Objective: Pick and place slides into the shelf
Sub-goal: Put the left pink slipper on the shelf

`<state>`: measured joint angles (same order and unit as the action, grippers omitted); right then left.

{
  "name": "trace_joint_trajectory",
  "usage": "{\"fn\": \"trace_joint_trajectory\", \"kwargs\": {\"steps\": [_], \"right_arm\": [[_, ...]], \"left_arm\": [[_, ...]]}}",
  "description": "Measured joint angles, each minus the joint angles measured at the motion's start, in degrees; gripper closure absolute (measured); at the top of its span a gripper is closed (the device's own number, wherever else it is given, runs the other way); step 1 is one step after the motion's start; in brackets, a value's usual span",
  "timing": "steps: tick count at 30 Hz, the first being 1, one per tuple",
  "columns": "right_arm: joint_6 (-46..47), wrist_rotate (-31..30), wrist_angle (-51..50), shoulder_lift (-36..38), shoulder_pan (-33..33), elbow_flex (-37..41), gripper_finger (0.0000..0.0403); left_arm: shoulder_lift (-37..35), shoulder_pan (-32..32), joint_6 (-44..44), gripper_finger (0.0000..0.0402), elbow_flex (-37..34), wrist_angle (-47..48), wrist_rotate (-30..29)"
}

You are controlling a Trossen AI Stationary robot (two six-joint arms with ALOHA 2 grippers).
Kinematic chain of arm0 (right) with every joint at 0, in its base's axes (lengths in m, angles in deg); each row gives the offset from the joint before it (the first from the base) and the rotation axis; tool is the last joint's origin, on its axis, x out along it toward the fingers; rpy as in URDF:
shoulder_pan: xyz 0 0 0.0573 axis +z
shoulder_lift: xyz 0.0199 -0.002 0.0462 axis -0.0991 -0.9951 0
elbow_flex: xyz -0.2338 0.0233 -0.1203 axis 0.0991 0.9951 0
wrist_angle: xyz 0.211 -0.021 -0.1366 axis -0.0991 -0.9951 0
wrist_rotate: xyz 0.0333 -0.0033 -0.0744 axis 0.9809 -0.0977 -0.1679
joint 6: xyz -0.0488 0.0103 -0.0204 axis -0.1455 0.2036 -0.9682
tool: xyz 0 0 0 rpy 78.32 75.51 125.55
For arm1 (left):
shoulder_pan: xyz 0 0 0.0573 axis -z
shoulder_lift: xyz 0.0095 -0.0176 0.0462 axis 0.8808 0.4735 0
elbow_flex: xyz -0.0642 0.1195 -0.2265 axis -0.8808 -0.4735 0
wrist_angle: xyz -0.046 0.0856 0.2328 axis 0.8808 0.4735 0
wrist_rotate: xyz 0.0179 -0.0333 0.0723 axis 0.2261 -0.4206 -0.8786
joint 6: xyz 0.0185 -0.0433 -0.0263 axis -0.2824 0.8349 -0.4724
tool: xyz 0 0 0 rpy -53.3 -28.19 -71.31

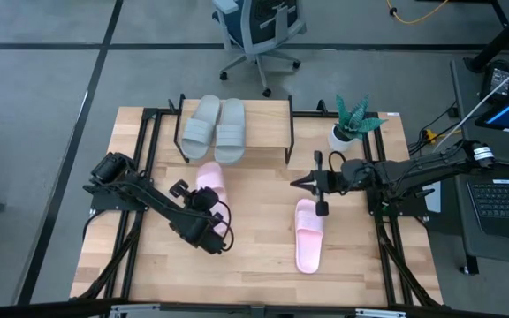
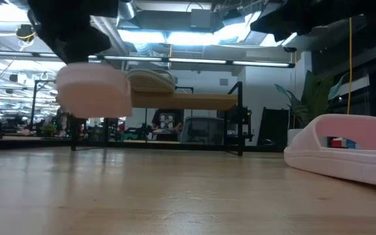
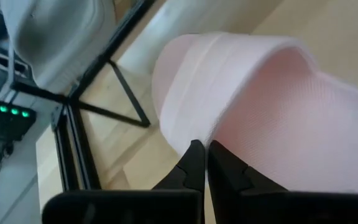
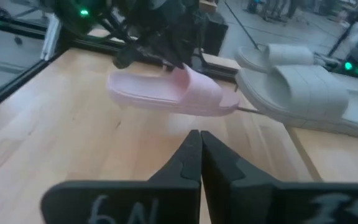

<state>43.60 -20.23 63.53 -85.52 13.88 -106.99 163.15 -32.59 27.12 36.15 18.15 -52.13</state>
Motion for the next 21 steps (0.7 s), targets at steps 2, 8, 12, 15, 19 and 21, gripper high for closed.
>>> {"fn": "trace_joint_trajectory", "kwargs": {"steps": [2, 8, 12, 15, 19, 21], "right_arm": [[-1.03, 0.50, 0.05, 0.00, 0.00, -0.07, 0.0393], [-2.08, 0.52, 0.26, 0.00, 0.00, -0.26, 0.0341], [-2.08, 0.52, 1.38, 0.00, 0.00, -0.26, 0.0302], [-2.33, 0.52, 2.33, 0.00, 0.17, -0.28, 0.0280], [-5.78, 0.51, 2.32, 0.00, 1.32, -0.31, 0.0262], [-7.77, 0.52, 2.94, -0.28, 2.18, -0.31, 0.0257]], "left_arm": [[0.00, -0.29, -0.65, 0.0402, 0.00, -0.47, -1.00], [0.00, -2.22, -8.49, 0.0401, 0.00, -6.40, -2.91], [0.00, -3.86, -12.93, 0.0401, 0.00, -10.22, -5.13], [0.00, -4.92, -14.84, 0.0401, 0.22, -10.98, -5.96], [0.00, -5.58, -17.11, 0.0401, 1.93, -11.45, -7.41], [0.00, -5.60, -18.35, 0.0401, 3.37, -11.52, -8.01]]}}
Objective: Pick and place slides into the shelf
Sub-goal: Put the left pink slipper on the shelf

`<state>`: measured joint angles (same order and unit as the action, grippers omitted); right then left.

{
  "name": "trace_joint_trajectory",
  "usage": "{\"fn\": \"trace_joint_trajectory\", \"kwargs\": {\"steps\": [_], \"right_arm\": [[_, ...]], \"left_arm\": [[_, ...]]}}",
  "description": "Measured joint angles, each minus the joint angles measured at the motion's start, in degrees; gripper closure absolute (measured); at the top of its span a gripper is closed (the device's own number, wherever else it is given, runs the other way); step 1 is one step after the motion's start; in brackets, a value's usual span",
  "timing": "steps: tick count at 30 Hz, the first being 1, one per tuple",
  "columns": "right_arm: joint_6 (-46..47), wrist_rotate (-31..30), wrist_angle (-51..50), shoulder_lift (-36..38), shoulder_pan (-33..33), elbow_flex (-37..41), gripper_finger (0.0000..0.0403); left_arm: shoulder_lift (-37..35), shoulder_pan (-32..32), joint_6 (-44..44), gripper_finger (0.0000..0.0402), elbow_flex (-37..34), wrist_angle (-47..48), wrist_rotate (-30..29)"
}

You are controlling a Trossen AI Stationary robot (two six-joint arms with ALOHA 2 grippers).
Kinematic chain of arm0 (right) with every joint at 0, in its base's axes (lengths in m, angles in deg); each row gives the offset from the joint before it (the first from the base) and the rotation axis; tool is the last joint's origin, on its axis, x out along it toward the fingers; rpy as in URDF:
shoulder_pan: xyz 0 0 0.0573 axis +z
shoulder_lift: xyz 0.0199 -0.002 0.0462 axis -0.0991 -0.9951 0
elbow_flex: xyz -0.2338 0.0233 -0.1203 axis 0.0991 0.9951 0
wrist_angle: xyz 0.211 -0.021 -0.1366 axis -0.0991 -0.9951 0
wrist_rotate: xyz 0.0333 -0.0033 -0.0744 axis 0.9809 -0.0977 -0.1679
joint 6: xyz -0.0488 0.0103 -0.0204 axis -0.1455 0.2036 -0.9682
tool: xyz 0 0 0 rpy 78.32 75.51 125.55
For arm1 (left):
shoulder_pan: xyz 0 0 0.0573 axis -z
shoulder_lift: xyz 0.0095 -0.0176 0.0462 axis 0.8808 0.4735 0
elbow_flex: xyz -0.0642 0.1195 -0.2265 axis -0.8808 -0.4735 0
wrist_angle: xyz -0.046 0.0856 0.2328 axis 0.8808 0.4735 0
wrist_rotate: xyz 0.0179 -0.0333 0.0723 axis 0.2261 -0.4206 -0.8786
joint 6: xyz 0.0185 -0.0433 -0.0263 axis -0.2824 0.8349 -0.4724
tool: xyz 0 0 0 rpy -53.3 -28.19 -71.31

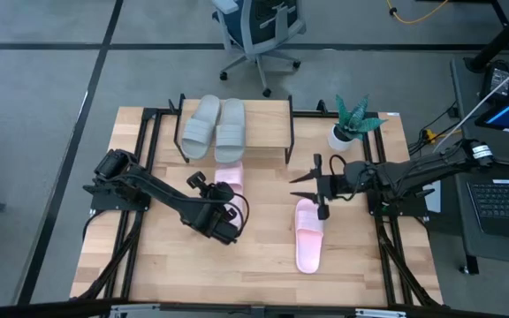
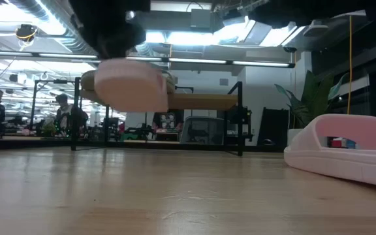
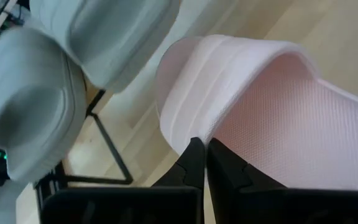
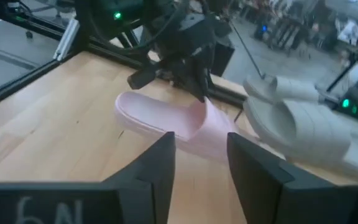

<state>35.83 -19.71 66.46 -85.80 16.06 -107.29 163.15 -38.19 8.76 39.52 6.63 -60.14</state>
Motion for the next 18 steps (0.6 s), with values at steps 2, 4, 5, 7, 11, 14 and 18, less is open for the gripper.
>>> {"fn": "trace_joint_trajectory", "kwargs": {"steps": [2, 4, 5, 7, 11, 14, 18], "right_arm": [[-1.43, -0.02, 1.59, -0.69, 0.96, 0.00, 0.0252], [-2.14, -0.04, 4.51, -1.99, 1.67, -0.02, 0.0247], [-2.38, -0.04, 5.81, -2.73, 1.95, -0.02, 0.0245], [-2.64, -0.06, 8.30, -4.54, 2.27, -0.09, 0.0242], [-1.77, -0.32, 7.85, -9.66, 2.27, -4.05, 0.0240], [-2.61, -3.44, 4.05, -15.00, 2.30, -8.83, 0.0240], [-3.35, -10.60, -2.76, -20.83, 2.32, -16.18, 0.0240]], "left_arm": [[0.00, 0.02, -1.38, 0.0401, 1.38, -0.34, -0.51], [0.00, 0.05, -2.88, 0.0401, 2.35, -1.10, -0.88], [0.00, 0.06, -3.73, 0.0401, 2.72, -1.65, -1.21], [0.00, 0.09, -5.37, 0.0401, 3.51, -2.65, -1.64], [0.00, 0.09, -9.14, 0.0401, 4.14, -6.07, -2.73], [0.00, -0.04, -11.26, 0.0401, 4.17, -8.25, -3.78], [0.00, -0.19, -11.84, 0.0401, 4.17, -8.16, -4.50]]}}
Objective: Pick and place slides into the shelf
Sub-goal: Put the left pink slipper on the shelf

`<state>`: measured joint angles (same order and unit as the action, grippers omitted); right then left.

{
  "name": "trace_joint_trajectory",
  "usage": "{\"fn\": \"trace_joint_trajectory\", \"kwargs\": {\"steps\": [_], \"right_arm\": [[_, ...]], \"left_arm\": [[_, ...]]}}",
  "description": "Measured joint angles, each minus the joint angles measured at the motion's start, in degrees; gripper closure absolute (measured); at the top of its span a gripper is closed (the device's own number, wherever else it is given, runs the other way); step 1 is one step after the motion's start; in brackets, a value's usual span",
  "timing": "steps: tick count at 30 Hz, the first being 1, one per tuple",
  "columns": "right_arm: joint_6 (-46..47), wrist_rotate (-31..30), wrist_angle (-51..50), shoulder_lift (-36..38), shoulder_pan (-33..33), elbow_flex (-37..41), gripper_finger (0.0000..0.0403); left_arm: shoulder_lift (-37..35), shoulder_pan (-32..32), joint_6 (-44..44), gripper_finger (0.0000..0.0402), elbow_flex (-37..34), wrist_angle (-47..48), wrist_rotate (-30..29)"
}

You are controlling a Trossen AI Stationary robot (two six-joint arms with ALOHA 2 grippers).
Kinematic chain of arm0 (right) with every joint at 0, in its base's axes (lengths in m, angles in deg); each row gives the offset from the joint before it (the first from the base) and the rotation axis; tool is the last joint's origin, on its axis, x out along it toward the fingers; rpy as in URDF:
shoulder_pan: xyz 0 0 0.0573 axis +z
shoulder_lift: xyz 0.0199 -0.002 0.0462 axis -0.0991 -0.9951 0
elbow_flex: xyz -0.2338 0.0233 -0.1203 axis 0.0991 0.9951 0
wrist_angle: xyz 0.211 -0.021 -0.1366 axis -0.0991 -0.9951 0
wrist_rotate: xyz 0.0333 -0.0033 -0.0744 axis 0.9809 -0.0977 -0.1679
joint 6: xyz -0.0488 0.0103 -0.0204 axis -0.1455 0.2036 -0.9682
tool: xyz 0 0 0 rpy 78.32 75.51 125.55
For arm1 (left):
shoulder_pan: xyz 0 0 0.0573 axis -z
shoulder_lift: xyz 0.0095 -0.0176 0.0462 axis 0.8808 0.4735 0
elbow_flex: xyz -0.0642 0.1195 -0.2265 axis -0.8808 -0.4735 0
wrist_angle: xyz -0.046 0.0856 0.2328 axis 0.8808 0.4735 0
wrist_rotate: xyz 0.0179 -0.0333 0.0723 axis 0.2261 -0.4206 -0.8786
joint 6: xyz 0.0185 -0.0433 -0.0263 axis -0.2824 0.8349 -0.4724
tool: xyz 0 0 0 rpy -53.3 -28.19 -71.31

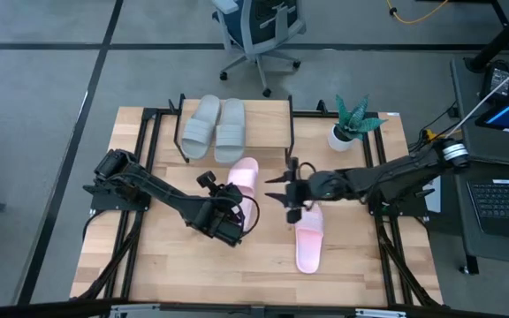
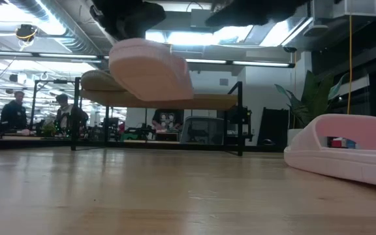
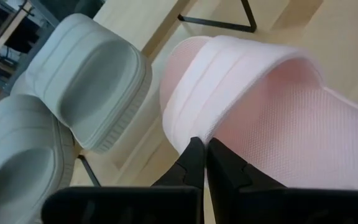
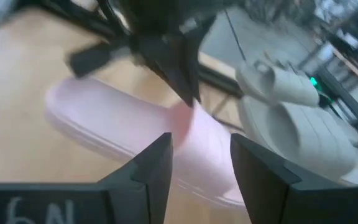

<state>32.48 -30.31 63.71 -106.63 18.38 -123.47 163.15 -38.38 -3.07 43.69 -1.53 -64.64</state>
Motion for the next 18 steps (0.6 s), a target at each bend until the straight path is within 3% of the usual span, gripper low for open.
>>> {"fn": "trace_joint_trajectory", "kwargs": {"steps": [10, 14, 18], "right_arm": [[1.33, -1.49, -17.13, -9.78, 1.11, -13.39, 0.0240], [1.35, -1.77, -17.19, -12.07, 1.51, -15.66, 0.0240], [1.28, -5.80, -17.37, -14.16, 1.51, -17.10, 0.0240]], "left_arm": [[0.00, 0.01, -0.53, 0.0401, 0.00, 0.12, -3.96], [0.00, 0.01, -1.61, 0.0401, 0.00, -0.63, -4.32], [0.00, 0.03, -1.57, 0.0401, 0.00, -0.91, -4.32]]}}
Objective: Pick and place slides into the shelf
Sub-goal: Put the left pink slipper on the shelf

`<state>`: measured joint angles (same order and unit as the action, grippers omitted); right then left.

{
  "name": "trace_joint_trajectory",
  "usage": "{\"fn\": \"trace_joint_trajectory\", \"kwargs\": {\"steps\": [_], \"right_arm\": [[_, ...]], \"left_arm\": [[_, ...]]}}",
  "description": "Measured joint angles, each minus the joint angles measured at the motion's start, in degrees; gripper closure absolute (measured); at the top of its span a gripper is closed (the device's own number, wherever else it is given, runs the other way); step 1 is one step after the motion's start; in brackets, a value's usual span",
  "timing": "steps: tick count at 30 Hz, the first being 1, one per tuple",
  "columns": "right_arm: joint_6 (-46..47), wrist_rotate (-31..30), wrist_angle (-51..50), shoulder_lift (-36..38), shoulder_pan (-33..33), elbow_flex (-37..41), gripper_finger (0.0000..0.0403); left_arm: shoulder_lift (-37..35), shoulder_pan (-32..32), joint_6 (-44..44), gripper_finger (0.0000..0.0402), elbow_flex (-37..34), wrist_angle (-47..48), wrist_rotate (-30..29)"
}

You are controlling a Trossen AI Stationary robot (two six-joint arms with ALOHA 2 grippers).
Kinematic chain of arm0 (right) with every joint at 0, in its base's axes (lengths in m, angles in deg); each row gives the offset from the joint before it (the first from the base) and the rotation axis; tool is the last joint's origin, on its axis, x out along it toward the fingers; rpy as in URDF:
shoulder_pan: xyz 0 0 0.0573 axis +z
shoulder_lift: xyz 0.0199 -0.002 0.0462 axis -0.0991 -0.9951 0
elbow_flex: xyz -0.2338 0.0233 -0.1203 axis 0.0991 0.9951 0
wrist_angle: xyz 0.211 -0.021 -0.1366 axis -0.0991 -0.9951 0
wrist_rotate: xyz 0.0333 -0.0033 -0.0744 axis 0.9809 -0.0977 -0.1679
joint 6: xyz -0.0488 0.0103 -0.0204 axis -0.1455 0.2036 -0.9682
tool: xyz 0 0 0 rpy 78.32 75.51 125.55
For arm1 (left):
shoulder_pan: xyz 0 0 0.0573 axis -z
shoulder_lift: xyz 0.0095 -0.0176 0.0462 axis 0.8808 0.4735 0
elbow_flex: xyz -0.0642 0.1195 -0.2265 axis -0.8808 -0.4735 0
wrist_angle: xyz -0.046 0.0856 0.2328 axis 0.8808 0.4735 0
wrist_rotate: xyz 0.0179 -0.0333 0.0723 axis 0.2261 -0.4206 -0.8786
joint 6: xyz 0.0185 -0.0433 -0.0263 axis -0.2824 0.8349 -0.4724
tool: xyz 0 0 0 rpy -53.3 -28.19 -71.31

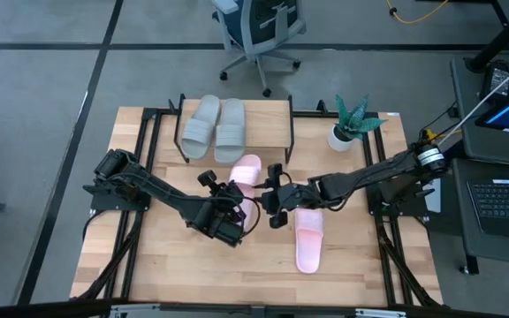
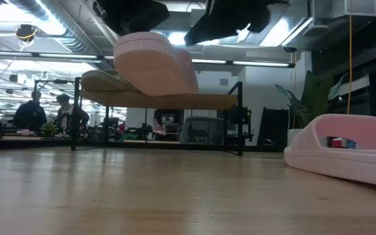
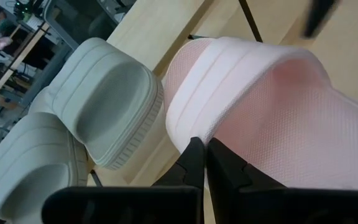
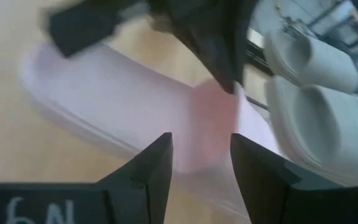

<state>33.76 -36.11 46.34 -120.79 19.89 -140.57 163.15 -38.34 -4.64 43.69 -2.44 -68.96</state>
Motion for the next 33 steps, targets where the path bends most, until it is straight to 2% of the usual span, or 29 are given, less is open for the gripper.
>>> {"fn": "trace_joint_trajectory", "kwargs": {"steps": [4, 15, 21, 33], "right_arm": [[-0.02, -4.30, 0.28, -0.96, -0.03, -0.51, 0.0240], [0.19, -5.52, 2.85, -3.55, -0.23, -0.53, 0.0240], [-0.17, -12.08, 2.79, -3.52, -0.42, -0.51, 0.0240], [-1.40, -12.12, 2.74, -3.57, -0.92, -0.51, 0.0240]], "left_arm": [[0.00, 0.23, 0.00, 0.0401, 0.00, -0.62, -0.05], [0.00, 0.42, 0.03, 0.0401, 0.00, -2.11, 0.00], [0.00, 0.42, -0.45, 0.0401, 0.02, -3.52, -0.03], [0.00, 0.42, -2.82, 0.0401, 0.02, -6.54, -0.11]]}}
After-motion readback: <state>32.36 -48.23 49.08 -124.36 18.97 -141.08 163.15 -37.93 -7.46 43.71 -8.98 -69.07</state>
